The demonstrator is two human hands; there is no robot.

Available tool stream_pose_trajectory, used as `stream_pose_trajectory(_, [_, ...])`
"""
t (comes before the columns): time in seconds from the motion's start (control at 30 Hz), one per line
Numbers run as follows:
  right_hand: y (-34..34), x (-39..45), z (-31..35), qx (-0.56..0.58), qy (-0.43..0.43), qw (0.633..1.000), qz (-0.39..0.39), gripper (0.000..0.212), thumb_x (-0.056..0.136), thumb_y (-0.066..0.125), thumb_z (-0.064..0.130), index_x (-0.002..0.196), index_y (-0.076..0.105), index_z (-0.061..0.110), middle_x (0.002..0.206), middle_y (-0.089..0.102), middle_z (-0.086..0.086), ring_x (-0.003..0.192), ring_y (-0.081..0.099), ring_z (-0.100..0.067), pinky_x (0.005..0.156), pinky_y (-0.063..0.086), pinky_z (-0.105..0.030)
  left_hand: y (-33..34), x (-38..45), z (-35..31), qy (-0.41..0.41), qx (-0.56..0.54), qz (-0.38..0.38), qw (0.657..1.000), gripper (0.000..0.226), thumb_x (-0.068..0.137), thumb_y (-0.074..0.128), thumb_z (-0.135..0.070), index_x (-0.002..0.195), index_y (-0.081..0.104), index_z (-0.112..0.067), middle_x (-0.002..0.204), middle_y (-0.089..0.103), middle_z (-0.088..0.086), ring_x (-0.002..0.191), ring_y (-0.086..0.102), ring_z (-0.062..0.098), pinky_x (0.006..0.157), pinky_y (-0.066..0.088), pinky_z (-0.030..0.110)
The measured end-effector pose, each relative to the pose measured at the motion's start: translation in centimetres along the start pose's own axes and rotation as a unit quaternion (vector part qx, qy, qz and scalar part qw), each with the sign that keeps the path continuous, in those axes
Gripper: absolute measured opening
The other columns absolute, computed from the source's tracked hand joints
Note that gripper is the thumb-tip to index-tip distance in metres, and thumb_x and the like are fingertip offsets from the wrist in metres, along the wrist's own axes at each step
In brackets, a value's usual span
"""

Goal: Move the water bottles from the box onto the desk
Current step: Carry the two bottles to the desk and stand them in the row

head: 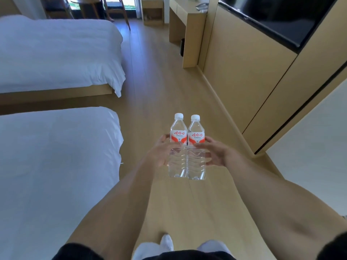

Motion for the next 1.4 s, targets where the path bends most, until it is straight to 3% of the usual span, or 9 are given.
stream_pose_trajectory(0.13, [0.5, 4.6, 4.1, -0.003, -0.002, 1.000, 0.006, 0.053, 0.079, 0.083, 0.019, 0.125, 0.061, 0.035, 0.117, 0.073, 0.000, 0.104, 0.069, -0.026, 0.082, 0.057, -0.052, -2.2, 4.5, -2.9, -0.003, -0.018, 0.002, 1.000, 0.053, 0.084, 0.078, -0.007, 0.131, 0.054, -0.014, 0.103, 0.071, 0.012, 0.091, 0.069, 0.029, 0.074, 0.060, 0.051])
stream_pose_trajectory(0.3, [0.1, 10.6, 8.4, -0.010, 0.005, 1.000, 0.013, 0.055, 0.079, 0.083, 0.019, 0.125, 0.059, 0.034, 0.118, 0.072, -0.002, 0.106, 0.069, -0.027, 0.090, 0.053, -0.059, -3.8, 10.4, -6.1, -0.028, -0.034, -0.005, 0.999, 0.054, 0.084, 0.078, -0.006, 0.131, 0.054, -0.016, 0.101, 0.072, 0.007, 0.085, 0.072, 0.025, 0.064, 0.060, 0.046])
stream_pose_trajectory(0.43, [-0.6, 16.2, 12.1, -0.013, 0.009, 0.999, 0.028, 0.054, 0.080, 0.082, 0.018, 0.126, 0.059, 0.031, 0.119, 0.072, -0.003, 0.108, 0.069, -0.029, 0.094, 0.050, -0.063, -4.9, 16.0, -8.9, -0.036, -0.020, -0.028, 0.999, 0.055, 0.083, 0.079, -0.008, 0.131, 0.054, -0.018, 0.109, 0.071, 0.010, 0.097, 0.073, 0.030, 0.059, 0.059, 0.044])
stream_pose_trajectory(0.53, [-1.3, 21.2, 15.5, -0.020, 0.013, 0.999, 0.042, 0.054, 0.081, 0.081, 0.017, 0.128, 0.057, 0.030, 0.121, 0.071, -0.005, 0.111, 0.068, -0.030, 0.095, 0.049, -0.064, -5.7, 20.6, -11.7, -0.033, -0.013, -0.046, 0.998, 0.052, 0.086, 0.077, -0.008, 0.131, 0.054, -0.017, 0.101, 0.069, 0.009, 0.060, 0.070, 0.015, 0.041, 0.049, 0.028])
stream_pose_trajectory(0.6, [-1.8, 24.6, 18.4, -0.028, 0.018, 0.998, 0.051, 0.054, 0.082, 0.080, 0.016, 0.129, 0.056, 0.030, 0.123, 0.070, -0.005, 0.113, 0.067, -0.031, 0.097, 0.048, -0.064, -6.4, 23.8, -13.8, -0.035, -0.003, -0.058, 0.998, 0.051, 0.087, 0.076, -0.009, 0.132, 0.054, -0.018, 0.101, 0.069, 0.008, 0.057, 0.066, 0.013, 0.047, 0.051, 0.030])
stream_pose_trajectory(0.67, [-2.3, 27.7, 21.5, -0.038, 0.027, 0.997, 0.060, 0.053, 0.084, 0.079, 0.017, 0.129, 0.056, 0.030, 0.122, 0.070, -0.004, 0.112, 0.067, -0.029, 0.096, 0.049, -0.063, -6.7, 27.0, -16.0, -0.037, -0.008, -0.059, 0.997, 0.050, 0.087, 0.075, -0.010, 0.132, 0.053, -0.018, 0.102, 0.068, 0.009, 0.070, 0.066, 0.019, 0.064, 0.056, 0.039])
stream_pose_trajectory(0.8, [-3.5, 33.6, 27.8, -0.045, 0.024, 0.995, 0.081, 0.053, 0.084, 0.079, 0.016, 0.130, 0.055, 0.030, 0.123, 0.069, -0.003, 0.110, 0.067, -0.028, 0.094, 0.051, -0.061, -7.4, 32.9, -21.1, -0.029, -0.034, -0.068, 0.997, 0.048, 0.087, 0.074, -0.009, 0.130, 0.055, -0.021, 0.106, 0.069, 0.009, 0.091, 0.066, 0.026, 0.090, 0.050, 0.059])
stream_pose_trajectory(1.03, [-4.1, 42.1, 35.7, -0.042, 0.023, 0.994, 0.099, 0.052, 0.084, 0.078, 0.016, 0.129, 0.056, 0.029, 0.120, 0.071, -0.004, 0.102, 0.070, -0.028, 0.092, 0.052, -0.061, -9.9, 41.5, -27.7, -0.017, -0.027, -0.065, 0.997, 0.051, 0.084, 0.077, -0.013, 0.128, 0.055, -0.026, 0.107, 0.073, 0.008, 0.095, 0.070, 0.026, 0.079, 0.057, 0.056])
stream_pose_trajectory(1.4, [-2.3, 57.4, 47.2, -0.042, 0.020, 0.995, 0.084, 0.049, 0.084, 0.078, 0.013, 0.126, 0.058, 0.028, 0.123, 0.070, -0.006, 0.108, 0.069, -0.030, 0.095, 0.050, -0.063, -17.2, 57.2, -36.9, -0.016, -0.041, -0.044, 0.998, 0.056, 0.084, 0.077, -0.006, 0.131, 0.053, -0.024, 0.117, 0.071, 0.014, 0.097, 0.068, 0.031, 0.092, 0.050, 0.068])
Point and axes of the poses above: each hand's wrist, its own x-axis towards the middle knuckle, its own y-axis out of the palm, z = x × y, the point moved 5 cm from there along x, towards the middle knuckle
